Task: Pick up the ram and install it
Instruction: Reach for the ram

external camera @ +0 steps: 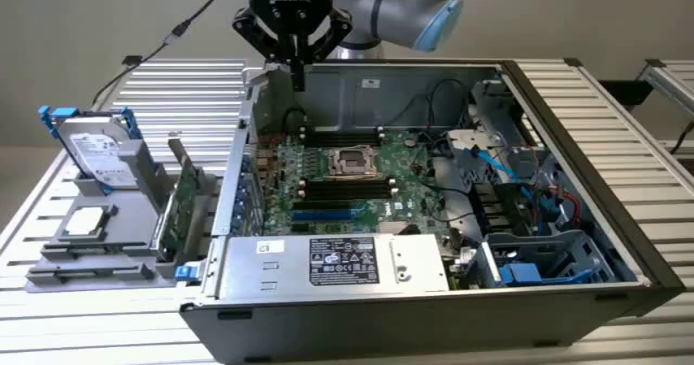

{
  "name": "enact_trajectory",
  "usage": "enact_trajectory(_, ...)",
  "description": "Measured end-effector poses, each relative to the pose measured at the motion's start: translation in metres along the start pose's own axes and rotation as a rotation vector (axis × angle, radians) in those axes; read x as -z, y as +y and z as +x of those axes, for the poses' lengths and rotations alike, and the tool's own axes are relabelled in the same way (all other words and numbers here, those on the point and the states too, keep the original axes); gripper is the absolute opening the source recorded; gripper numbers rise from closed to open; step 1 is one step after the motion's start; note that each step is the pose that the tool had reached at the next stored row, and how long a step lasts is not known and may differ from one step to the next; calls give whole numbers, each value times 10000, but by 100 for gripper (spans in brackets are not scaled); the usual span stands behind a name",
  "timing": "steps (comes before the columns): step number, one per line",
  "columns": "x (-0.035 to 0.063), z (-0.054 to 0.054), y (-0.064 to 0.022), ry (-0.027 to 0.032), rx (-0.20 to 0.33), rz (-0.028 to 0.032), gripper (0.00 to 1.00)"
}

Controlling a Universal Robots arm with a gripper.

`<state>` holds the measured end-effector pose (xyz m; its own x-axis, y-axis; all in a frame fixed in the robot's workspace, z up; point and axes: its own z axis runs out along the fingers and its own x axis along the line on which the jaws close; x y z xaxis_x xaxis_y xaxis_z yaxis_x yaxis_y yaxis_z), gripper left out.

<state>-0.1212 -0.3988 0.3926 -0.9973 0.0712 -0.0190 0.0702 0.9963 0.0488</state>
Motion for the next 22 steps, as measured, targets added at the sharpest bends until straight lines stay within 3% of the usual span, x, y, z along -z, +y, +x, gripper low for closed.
enact_trajectory(11, 0, 6, -1, 1, 0, 1, 11)
enact_trajectory(22, -36, 494, -79, 0, 0, 0, 11)
